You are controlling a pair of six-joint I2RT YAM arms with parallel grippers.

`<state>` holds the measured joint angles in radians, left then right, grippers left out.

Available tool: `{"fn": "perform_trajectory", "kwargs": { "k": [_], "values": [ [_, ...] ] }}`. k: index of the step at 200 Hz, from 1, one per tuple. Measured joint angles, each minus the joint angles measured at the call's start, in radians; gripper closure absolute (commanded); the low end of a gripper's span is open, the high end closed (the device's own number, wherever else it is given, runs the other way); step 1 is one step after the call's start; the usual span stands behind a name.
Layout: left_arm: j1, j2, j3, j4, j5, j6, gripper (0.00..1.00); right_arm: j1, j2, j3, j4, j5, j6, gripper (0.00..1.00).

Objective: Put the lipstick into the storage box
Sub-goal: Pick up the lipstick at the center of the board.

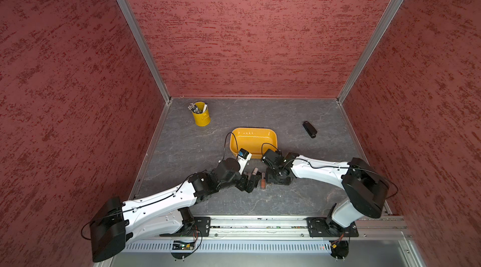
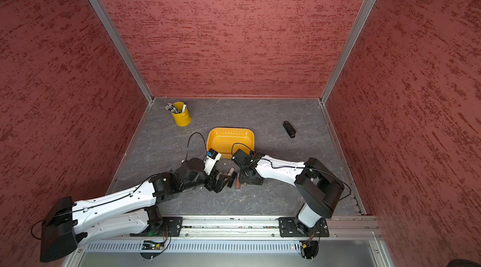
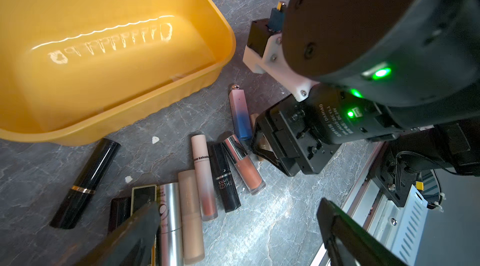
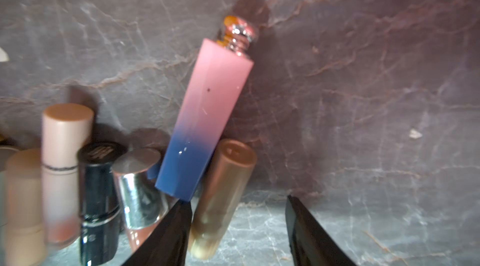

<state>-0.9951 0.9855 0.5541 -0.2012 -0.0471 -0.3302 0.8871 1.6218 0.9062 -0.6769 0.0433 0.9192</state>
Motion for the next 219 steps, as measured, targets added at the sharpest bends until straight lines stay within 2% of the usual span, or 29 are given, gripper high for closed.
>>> {"fn": "perform_trajectory", "kwargs": {
  "k": [41,104,128,182,219],
  "values": [
    [-0.001,-0.033,-0.012,0.002,-0.023,0.018,0.00,0.002,0.004,0.000,-0.001,0.005,0.005,0.46],
    [-0.001,-0.028,-0.012,0.010,-0.034,0.024,0.00,0.002,0.004,0.000,-0.001,0.006,0.016,0.75],
    [-0.001,-0.028,-0.012,0.009,-0.040,0.024,0.00,0.002,0.004,0.000,-0.002,0.006,0.016,0.81],
    [-0.001,-0.028,-0.012,0.009,-0.044,0.023,0.00,0.002,-0.011,-0.013,-0.004,0.013,0.016,0.87],
    [0.020,-0.027,-0.004,0.003,-0.019,0.003,0.00,-0.009,-0.116,-0.031,-0.029,0.048,-0.005,0.87]
  ]
}}
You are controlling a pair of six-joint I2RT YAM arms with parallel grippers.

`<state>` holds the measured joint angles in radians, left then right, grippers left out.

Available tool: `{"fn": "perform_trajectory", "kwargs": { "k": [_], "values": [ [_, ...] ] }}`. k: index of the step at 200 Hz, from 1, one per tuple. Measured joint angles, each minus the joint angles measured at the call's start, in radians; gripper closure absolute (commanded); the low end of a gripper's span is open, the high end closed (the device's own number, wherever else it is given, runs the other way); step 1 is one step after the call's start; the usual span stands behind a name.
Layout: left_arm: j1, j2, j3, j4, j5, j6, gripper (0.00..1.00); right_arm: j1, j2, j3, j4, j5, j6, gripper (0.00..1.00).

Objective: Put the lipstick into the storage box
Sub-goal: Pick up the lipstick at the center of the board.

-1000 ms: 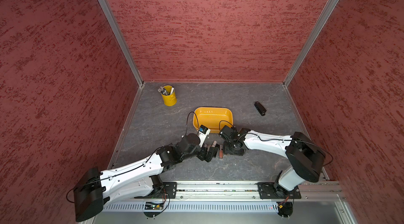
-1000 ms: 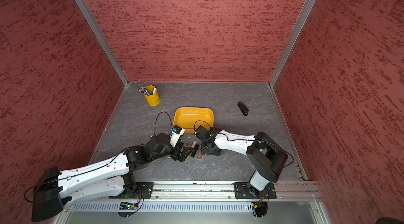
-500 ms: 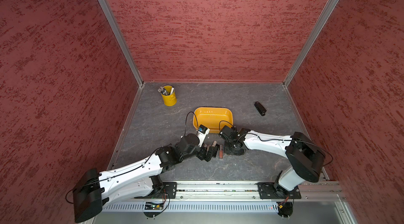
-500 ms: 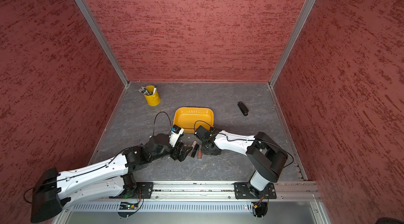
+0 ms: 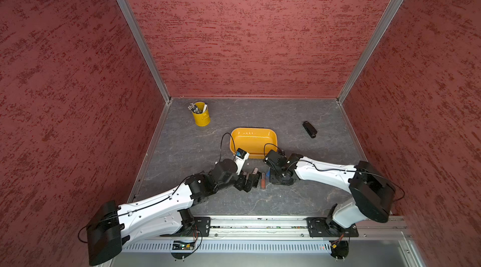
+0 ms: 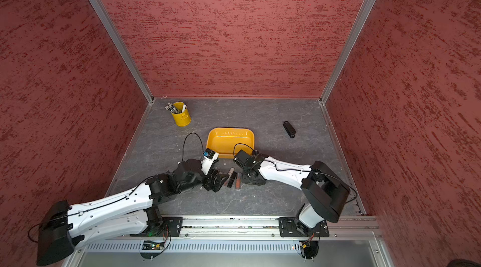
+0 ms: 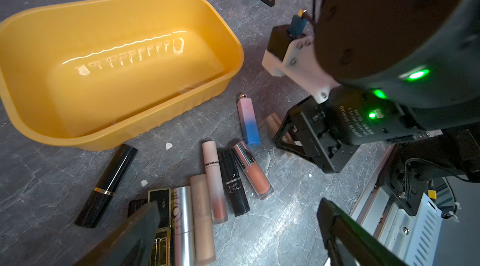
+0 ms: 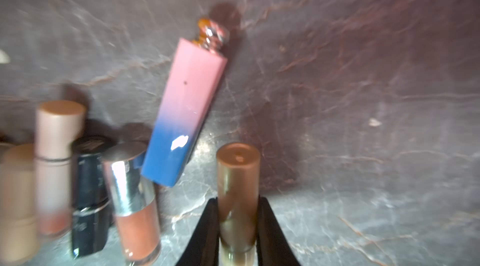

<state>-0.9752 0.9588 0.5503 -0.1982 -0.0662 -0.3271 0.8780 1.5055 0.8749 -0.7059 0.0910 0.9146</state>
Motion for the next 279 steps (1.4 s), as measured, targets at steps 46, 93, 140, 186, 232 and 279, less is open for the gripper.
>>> {"fn": "perform_trajectory", "kwargs": {
  "k": [46,93,140,186,232,279],
  "values": [
    [0.223,0.013,0.055,0.030,0.238,-0.119,0.00,-0.126,-0.249,-0.008,0.048,-0.090,-0.106,0.88],
    [0.381,0.098,0.055,0.254,0.595,-0.272,0.00,-0.187,-0.309,0.023,0.203,-0.369,-0.277,0.88],
    [0.409,0.214,0.056,0.452,0.799,-0.393,0.00,-0.208,-0.261,0.026,0.410,-0.634,-0.301,0.88],
    [0.410,0.214,0.077,0.485,0.843,-0.406,0.09,-0.208,-0.239,0.026,0.543,-0.752,-0.279,0.88],
    [0.440,0.206,0.078,0.536,0.848,-0.447,0.17,-0.208,-0.240,0.004,0.609,-0.801,-0.264,0.88],
    [0.452,0.206,0.078,0.593,0.848,-0.492,0.30,-0.208,-0.240,-0.009,0.621,-0.819,-0.258,0.89]
  ]
}}
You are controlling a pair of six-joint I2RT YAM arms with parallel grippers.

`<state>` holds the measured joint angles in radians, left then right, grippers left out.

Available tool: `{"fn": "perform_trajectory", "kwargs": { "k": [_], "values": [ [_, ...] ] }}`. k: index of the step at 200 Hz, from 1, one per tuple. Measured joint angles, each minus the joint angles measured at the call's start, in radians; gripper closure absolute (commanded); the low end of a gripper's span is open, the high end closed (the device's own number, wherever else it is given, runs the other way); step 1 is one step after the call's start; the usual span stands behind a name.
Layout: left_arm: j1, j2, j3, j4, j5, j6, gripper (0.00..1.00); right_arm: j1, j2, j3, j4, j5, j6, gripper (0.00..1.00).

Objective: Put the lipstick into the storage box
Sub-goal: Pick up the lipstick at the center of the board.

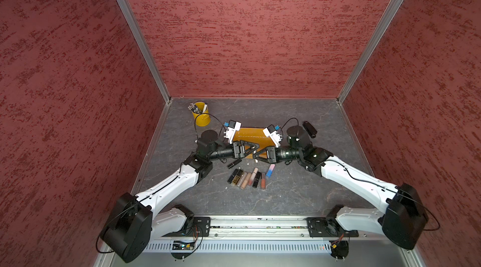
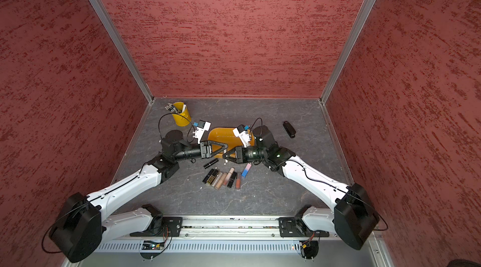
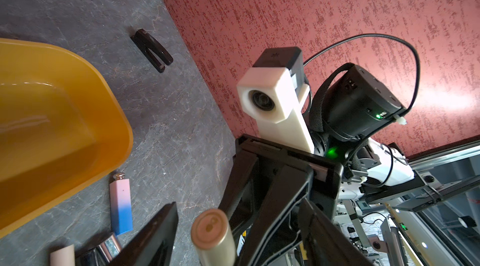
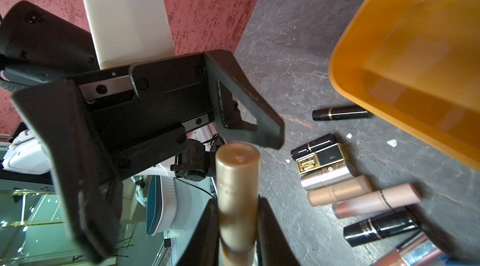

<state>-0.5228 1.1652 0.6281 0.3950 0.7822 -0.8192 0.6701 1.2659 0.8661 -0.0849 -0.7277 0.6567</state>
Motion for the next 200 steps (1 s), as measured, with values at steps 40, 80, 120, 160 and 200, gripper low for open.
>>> {"fn": "perform_trajectory", "kwargs": {
  "k": [40,80,120,160,200],
  "values": [
    [0.000,0.015,0.000,0.004,0.002,-0.011,0.40,0.000,0.000,0.000,0.013,-0.005,0.001,0.90],
    [-0.005,0.037,0.002,-0.023,0.005,-0.004,0.50,0.000,0.000,0.000,0.013,-0.005,0.000,0.90],
    [-0.006,0.066,0.017,-0.043,0.014,-0.002,0.61,0.000,0.000,0.000,0.012,-0.003,0.000,0.90],
    [-0.010,0.078,0.036,-0.043,0.032,-0.003,0.79,0.000,0.001,0.000,0.008,-0.001,-0.002,0.88],
    [-0.010,0.093,0.042,-0.043,0.048,-0.015,0.93,0.000,0.006,0.000,0.003,0.000,-0.011,0.76]
  ]
}}
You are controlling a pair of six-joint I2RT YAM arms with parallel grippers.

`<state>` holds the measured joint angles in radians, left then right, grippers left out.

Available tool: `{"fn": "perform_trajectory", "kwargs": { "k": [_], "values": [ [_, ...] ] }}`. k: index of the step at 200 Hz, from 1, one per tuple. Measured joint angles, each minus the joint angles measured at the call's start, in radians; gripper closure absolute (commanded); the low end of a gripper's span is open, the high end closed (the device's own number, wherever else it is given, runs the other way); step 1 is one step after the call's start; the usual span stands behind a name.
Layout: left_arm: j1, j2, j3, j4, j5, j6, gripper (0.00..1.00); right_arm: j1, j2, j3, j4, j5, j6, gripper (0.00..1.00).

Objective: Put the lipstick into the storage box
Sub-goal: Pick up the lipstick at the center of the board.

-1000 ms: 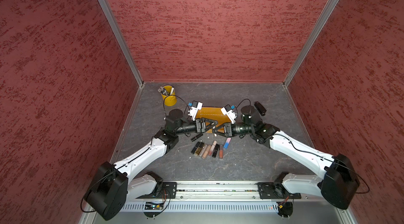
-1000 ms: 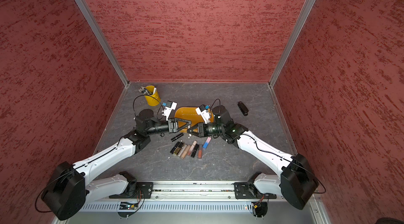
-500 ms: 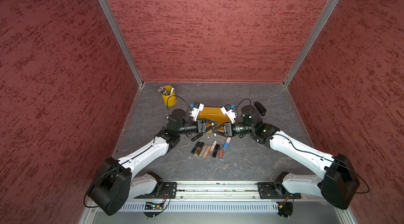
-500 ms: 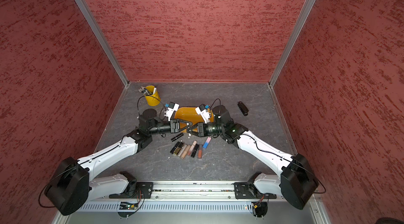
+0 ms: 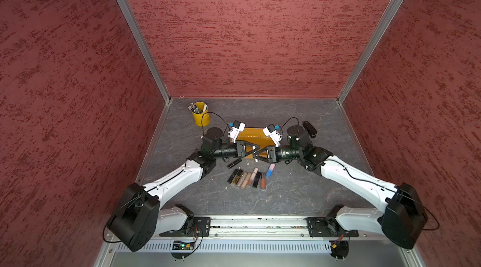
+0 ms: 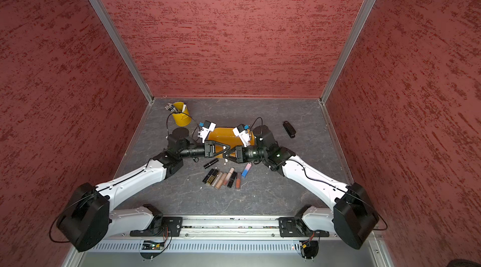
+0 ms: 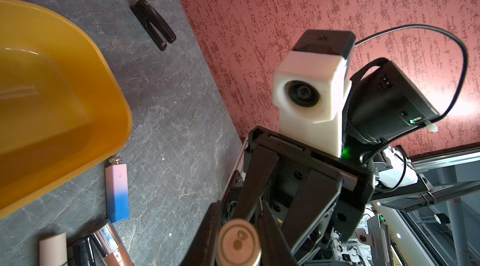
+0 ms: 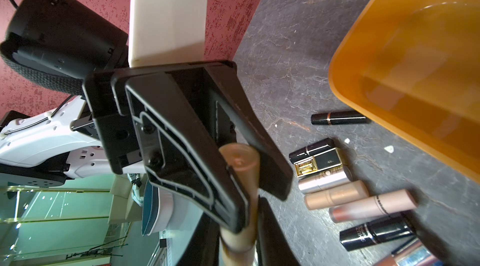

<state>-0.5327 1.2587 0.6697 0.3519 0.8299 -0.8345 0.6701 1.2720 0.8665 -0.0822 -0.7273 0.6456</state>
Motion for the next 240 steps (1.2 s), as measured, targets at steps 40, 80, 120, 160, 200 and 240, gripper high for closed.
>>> {"fn": "perform_trajectory", "kwargs": {
  "k": [40,80,120,160,200,240],
  "values": [
    [0.000,0.011,0.000,-0.012,0.003,0.002,0.94,0.000,0.002,0.001,-0.004,0.006,-0.003,0.43],
    [0.000,0.013,0.039,-0.141,-0.015,0.052,0.94,-0.016,-0.009,0.001,-0.036,0.026,-0.010,0.31],
    [0.000,0.023,0.212,-0.451,-0.151,0.199,0.94,-0.069,-0.080,0.006,-0.135,0.089,-0.037,0.30],
    [0.001,0.184,0.467,-0.756,-0.355,0.362,0.94,-0.093,-0.118,0.030,-0.256,0.198,-0.078,0.30],
    [0.001,0.420,0.673,-0.971,-0.529,0.482,0.93,-0.093,-0.105,0.083,-0.417,0.342,-0.119,0.30],
    [0.001,0.612,0.837,-1.120,-0.653,0.544,0.90,-0.093,-0.060,0.121,-0.541,0.478,-0.162,0.30]
  ]
}}
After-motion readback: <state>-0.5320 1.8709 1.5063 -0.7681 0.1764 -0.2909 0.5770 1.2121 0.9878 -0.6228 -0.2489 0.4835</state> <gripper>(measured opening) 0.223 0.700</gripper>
